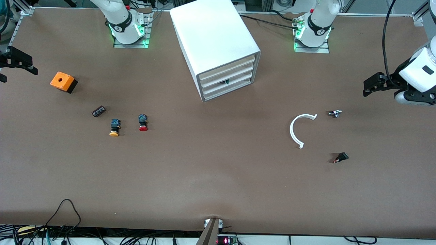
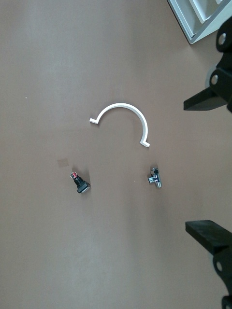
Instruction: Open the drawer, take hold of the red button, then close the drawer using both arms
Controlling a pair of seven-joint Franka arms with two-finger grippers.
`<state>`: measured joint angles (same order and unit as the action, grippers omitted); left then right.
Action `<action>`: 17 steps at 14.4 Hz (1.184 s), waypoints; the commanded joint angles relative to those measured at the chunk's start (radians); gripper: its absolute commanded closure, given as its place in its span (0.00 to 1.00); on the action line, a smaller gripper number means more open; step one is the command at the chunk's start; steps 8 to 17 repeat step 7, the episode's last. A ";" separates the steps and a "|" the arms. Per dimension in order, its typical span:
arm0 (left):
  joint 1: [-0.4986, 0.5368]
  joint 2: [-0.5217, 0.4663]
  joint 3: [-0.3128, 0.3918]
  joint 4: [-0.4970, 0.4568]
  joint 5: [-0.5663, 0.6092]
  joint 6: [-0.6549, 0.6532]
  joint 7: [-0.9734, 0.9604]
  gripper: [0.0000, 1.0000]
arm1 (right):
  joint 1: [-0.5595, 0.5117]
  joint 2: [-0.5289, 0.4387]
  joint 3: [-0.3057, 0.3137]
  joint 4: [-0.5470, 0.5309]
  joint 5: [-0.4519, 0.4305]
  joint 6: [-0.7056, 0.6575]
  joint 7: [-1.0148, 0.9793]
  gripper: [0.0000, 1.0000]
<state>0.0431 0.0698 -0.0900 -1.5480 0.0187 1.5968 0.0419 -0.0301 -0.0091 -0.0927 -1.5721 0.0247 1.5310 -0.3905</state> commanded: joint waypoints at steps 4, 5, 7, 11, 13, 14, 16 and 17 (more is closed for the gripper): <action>-0.049 -0.019 0.035 -0.018 0.021 0.008 -0.007 0.00 | -0.004 -0.002 0.008 0.007 -0.011 -0.017 0.001 0.00; -0.048 -0.016 0.035 -0.018 0.021 0.009 -0.007 0.00 | -0.004 -0.002 0.008 0.009 -0.011 -0.017 0.001 0.00; -0.045 -0.011 0.032 -0.015 0.023 0.011 -0.007 0.00 | -0.004 -0.002 0.008 0.009 -0.011 -0.017 0.002 0.00; -0.045 -0.011 0.032 -0.015 0.023 0.011 -0.007 0.00 | -0.004 -0.002 0.008 0.009 -0.011 -0.017 0.002 0.00; -0.045 -0.011 0.032 -0.015 0.023 0.011 -0.007 0.00 | -0.004 -0.002 0.008 0.009 -0.011 -0.017 0.002 0.00; -0.045 -0.011 0.032 -0.015 0.023 0.011 -0.007 0.00 | -0.004 -0.002 0.008 0.009 -0.011 -0.017 0.002 0.00; -0.045 -0.011 0.032 -0.015 0.023 0.011 -0.007 0.00 | -0.004 -0.002 0.008 0.009 -0.011 -0.017 0.002 0.00; -0.045 -0.011 0.032 -0.015 0.023 0.011 -0.007 0.00 | -0.004 -0.002 0.008 0.009 -0.011 -0.017 0.002 0.00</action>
